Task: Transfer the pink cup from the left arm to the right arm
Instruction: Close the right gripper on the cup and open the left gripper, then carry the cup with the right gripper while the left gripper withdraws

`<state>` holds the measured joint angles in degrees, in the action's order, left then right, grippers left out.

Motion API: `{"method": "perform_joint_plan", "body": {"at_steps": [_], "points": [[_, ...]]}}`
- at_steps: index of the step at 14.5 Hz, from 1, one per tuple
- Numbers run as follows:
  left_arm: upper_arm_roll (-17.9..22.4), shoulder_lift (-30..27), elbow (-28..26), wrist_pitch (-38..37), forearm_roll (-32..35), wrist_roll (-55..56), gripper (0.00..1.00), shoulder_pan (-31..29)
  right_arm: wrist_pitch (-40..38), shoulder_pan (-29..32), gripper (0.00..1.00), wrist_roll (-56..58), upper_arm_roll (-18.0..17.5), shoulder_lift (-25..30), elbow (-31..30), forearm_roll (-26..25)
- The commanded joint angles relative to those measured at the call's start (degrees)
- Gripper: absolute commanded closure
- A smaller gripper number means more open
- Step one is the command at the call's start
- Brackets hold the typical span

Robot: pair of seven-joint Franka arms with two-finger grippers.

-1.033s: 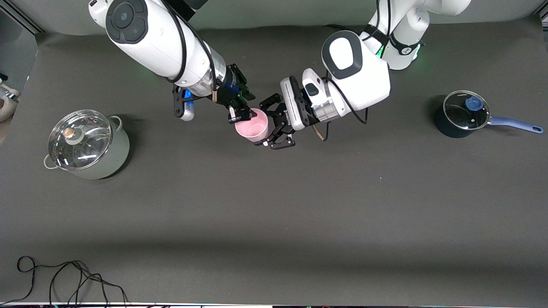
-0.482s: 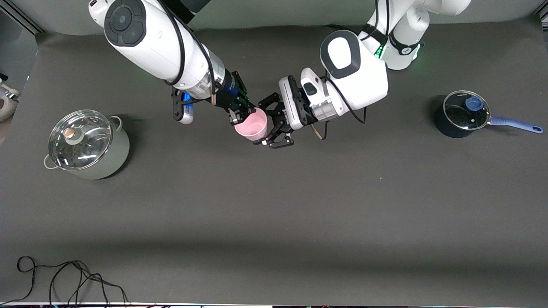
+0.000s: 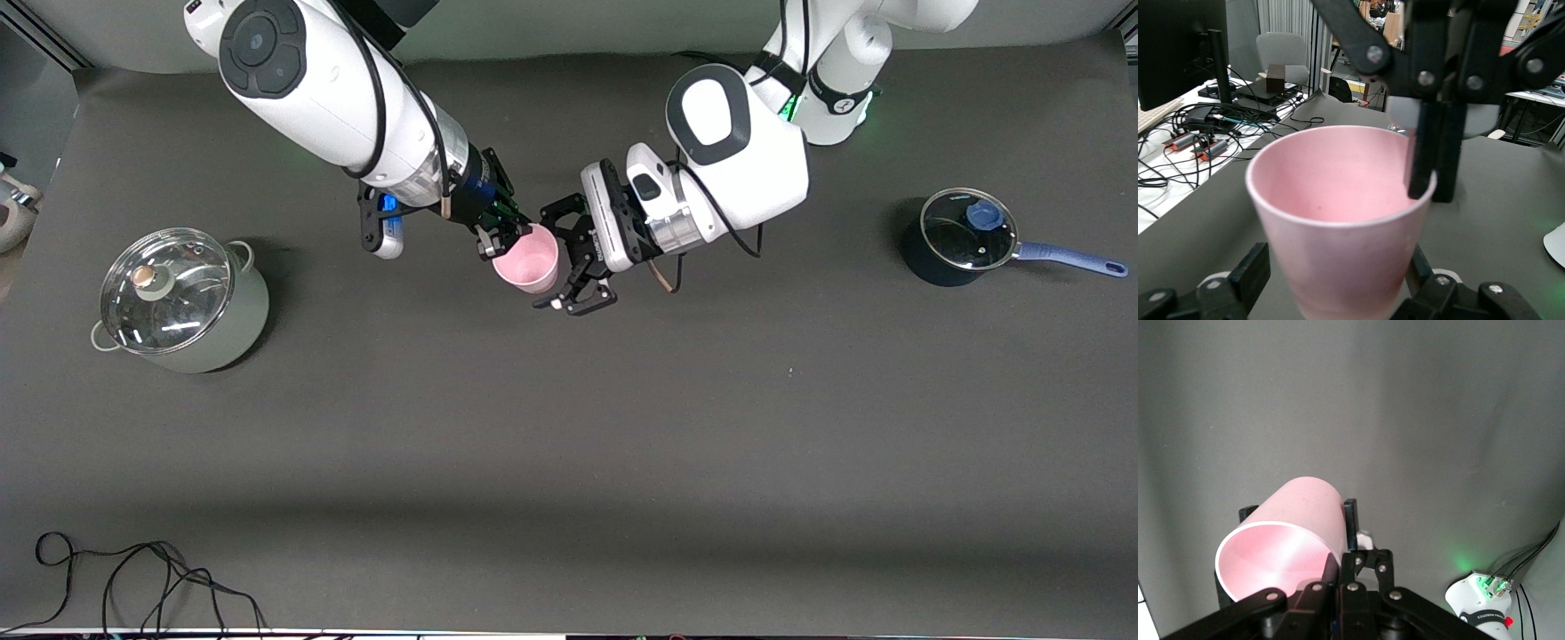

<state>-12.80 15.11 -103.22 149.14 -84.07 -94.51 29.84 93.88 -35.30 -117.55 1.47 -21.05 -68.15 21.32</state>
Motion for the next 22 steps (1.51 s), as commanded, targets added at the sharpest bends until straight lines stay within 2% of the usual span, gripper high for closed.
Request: {"method": "perform_joint_plan", "body": {"at_steps": [1,4,8,10,13,16,18,19,21,22], "points": [[0.49,-0.26,-0.58,-0.07,-0.22,-0.33,0.02,-0.39,-0.98,-0.30,1.00,0.92,0.29,-0.57,1.35,0.39],[0.58,-0.17,-1.10,-3.48,0.13,-0.24,0.02,-3.81,-1.15,0.40,1.00,3.71,0.64,-0.40,1.26,0.39],[0.58,-0.52,-3.04,-16.30,5.82,0.46,0.02,-11.79,-5.35,3.38,1.00,16.88,2.49,1.01,-0.32,0.39],[0.67,-0.43,-3.04,-24.73,11.44,3.17,0.02,-17.06,-9.74,5.84,1.00,28.89,2.84,1.36,-0.32,0.05],[0.67,-0.43,-1.29,-39.67,23.65,14.40,0.02,-25.06,-16.00,6.55,1.00,52.97,4.77,2.24,-0.84,-8.55],[0.76,-2.53,0.56,-49.53,35.60,23.11,0.01,-31.92,-16.10,6.47,1.00,69.76,10.20,3.12,-2.60,-10.50],[0.75,-2.37,4.50,-57.25,42.47,30.04,0.01,-36.58,-16.10,6.29,1.00,83.38,15.56,4.87,-4.44,-10.85],[0.75,-2.10,6.61,-60.69,45.37,34.00,0.01,-39.04,-16.10,6.29,1.00,89.45,17.85,5.92,-5.84,-12.60],[0.75,-2.10,9.95,-64.39,51.61,39.38,0.01,-41.78,-14.70,6.29,1.00,102.28,19.62,8.56,-9.97,-19.26],[0.84,-2.10,11.54,-66.06,54.42,41.92,0.00,-42.22,-13.21,6.38,1.00,105.91,20.67,9.35,-11.55,-20.34]]}}
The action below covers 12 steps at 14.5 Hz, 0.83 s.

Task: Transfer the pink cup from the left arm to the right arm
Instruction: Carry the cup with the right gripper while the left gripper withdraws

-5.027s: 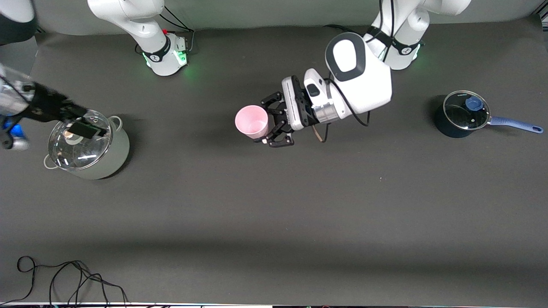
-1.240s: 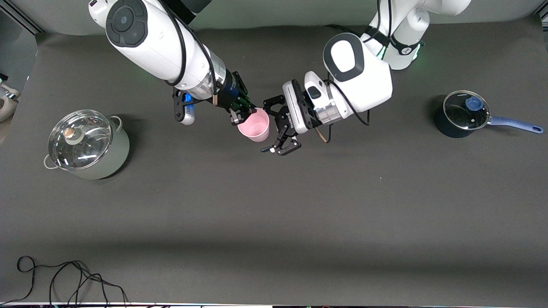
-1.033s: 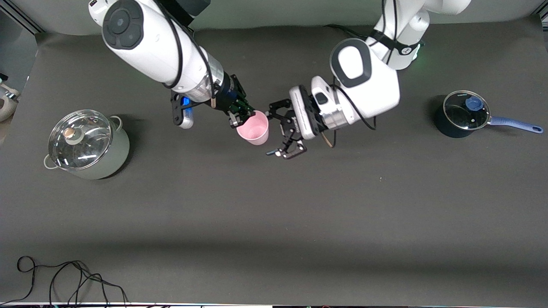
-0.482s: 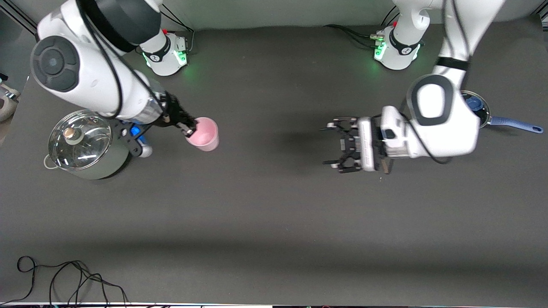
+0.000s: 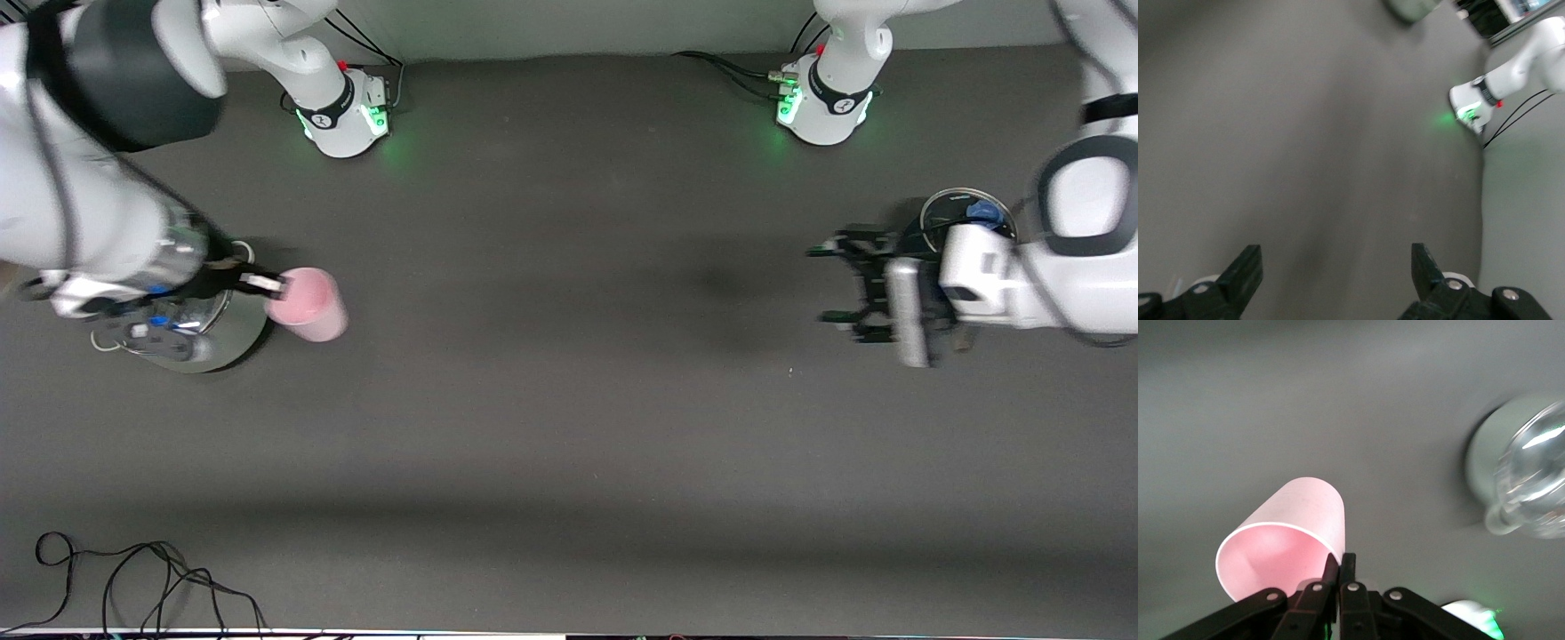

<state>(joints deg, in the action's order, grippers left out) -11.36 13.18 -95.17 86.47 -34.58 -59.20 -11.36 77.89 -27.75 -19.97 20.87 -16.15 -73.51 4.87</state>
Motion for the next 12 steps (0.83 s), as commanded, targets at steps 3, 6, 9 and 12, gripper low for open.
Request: {"method": "perform_joint_plan", "body": {"at_steps": [3,6,9,12], "points": [[-0.33,-0.26,7.53,-7.96,14.69,19.69,0.00,-1.39,11.98,-1.17,1.00,13.19,5.40,7.70,-16.61,-3.46],[-0.33,-0.35,12.53,-11.75,21.98,29.38,0.00,-1.91,25.87,-1.25,1.00,13.12,5.58,10.00,-29.90,-3.46],[-0.86,-0.35,14.82,-11.84,29.02,40.96,0.00,-0.25,40.71,-1.25,1.00,12.42,6.46,8.16,-40.27,-3.29],[-0.95,-1.40,14.92,-12.20,29.65,53.89,0.00,-0.33,49.54,-1.08,1.00,12.41,6.46,5.17,-46.10,1.70]]}}
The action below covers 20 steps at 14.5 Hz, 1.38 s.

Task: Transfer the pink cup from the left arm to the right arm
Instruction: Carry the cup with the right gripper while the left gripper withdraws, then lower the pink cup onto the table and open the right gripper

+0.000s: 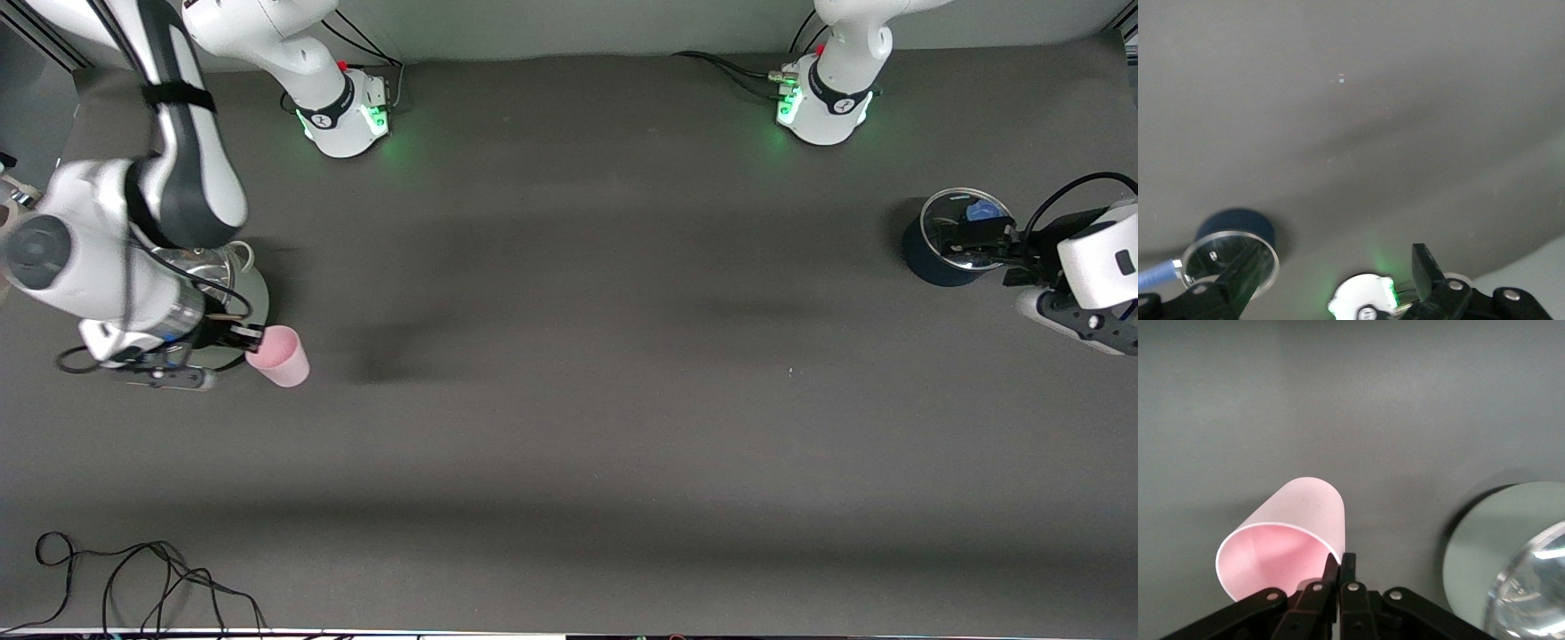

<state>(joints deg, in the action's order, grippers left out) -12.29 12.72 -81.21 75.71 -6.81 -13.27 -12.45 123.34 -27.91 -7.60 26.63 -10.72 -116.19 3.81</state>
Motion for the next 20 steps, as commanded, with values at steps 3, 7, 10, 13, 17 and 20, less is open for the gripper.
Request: {"method": "perform_joint_plan", "body": {"at_steps": [3,7,10,13,17,20], "points": [[-0.10,-3.14,0.36,-0.66,6.71,9.40,0.00,1.73,5.15,-0.91,1.00,0.83,0.70,-4.12,-3.52,7.07],[-0.10,-4.64,-2.71,4.52,9.35,11.84,0.00,2.86,8.76,-0.91,1.00,0.83,0.70,-8.44,-3.34,7.88],[-0.10,-6.30,-6.66,8.03,10.05,13.71,0.00,4.53,8.85,-0.91,0.44,0.92,0.70,-9.06,-3.08,7.88],[0.17,-10.35,-12.47,11.74,10.41,12.57,0.00,4.02,7.10,-0.91,0.00,0.49,0.70,-6.96,-2.12,7.97],[0.34,-9.21,-10.20,11.56,9.71,12.48,0.00,4.01,-10.09,-1.18,0.00,-0.66,2.54,-3.53,7.26,8.14],[0.52,-8.68,-9.14,11.65,9.44,12.48,0.00,4.10,-22.40,-1.18,0.00,-0.84,3.68,-1.86,17.71,7.36]]}}
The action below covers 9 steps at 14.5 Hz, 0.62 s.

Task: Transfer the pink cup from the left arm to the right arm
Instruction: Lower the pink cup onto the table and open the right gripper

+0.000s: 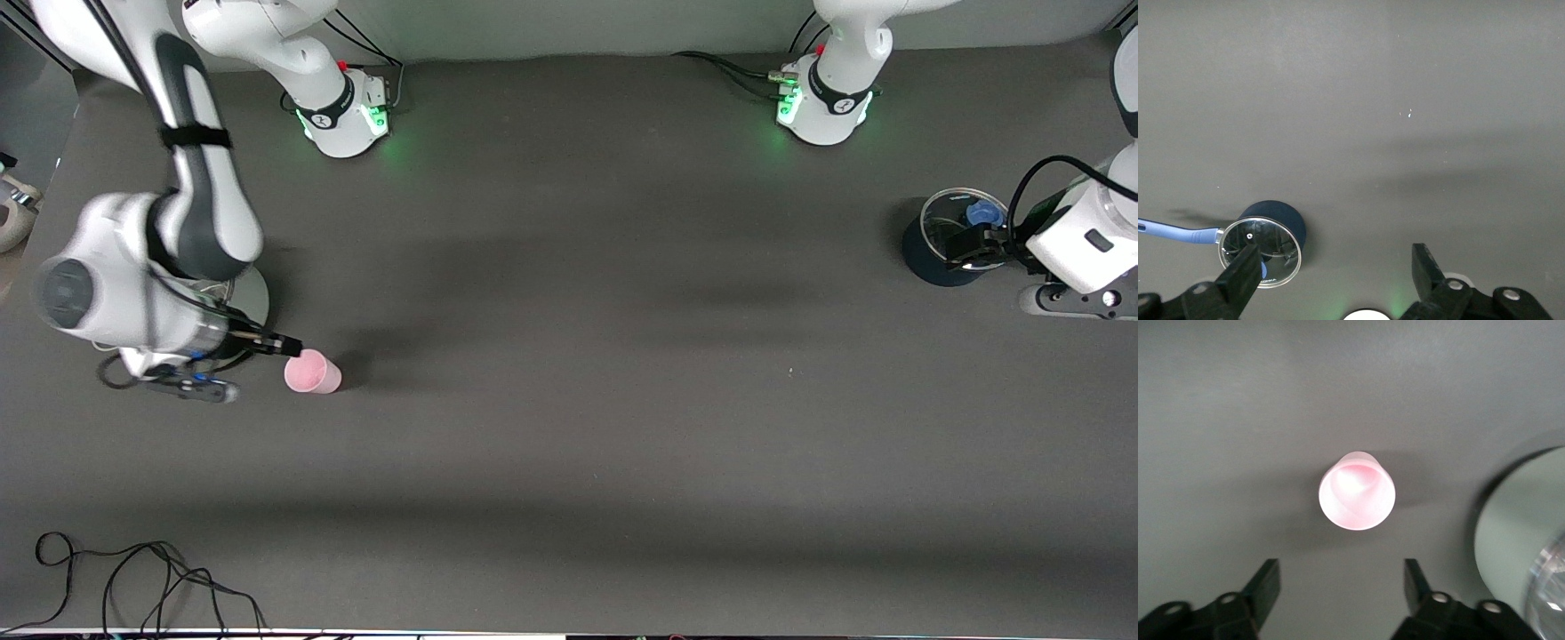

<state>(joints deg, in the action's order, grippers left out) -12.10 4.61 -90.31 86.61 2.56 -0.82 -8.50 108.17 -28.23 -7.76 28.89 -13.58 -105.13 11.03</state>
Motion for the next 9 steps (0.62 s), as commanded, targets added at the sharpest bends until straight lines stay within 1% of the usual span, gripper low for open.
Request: {"method": "perform_joint_plan", "body": {"at_steps": [1,2,3,4,5,7,9], "points": [[1.54,-0.31,0.30,0.75,-0.02,0.02,0.00,1.20,-11.62,-0.86,0.00,-0.68,2.57,1.01,11.39,0.13],[4.86,-0.31,0.31,0.84,-0.10,0.02,0.00,4.69,-15.67,-0.86,0.00,-0.68,3.19,0.84,15.61,-0.05],[9.85,-0.31,0.31,0.84,-1.06,0.02,0.00,9.08,-18.58,-0.69,0.00,-0.68,3.46,0.92,18.87,-0.31],[13.73,-0.31,0.31,0.75,-2.03,0.02,0.00,12.69,-20.52,-0.77,0.00,-0.68,4.33,0.93,21.60,-1.27],[15.16,-0.31,0.31,0.75,-2.12,0.02,0.00,14.38,-22.37,-0.77,0.00,-0.68,4.68,0.93,24.24,-1.89],[15.35,-0.31,0.22,0.75,-2.13,0.02,0.00,14.57,-25.19,-0.86,0.00,-0.77,4.95,0.93,28.29,-2.42],[15.26,-0.31,0.31,0.75,-2.21,0.02,0.00,14.22,-25.38,-0.86,0.00,-0.68,4.69,0.75,29.28,-4.52]]}}
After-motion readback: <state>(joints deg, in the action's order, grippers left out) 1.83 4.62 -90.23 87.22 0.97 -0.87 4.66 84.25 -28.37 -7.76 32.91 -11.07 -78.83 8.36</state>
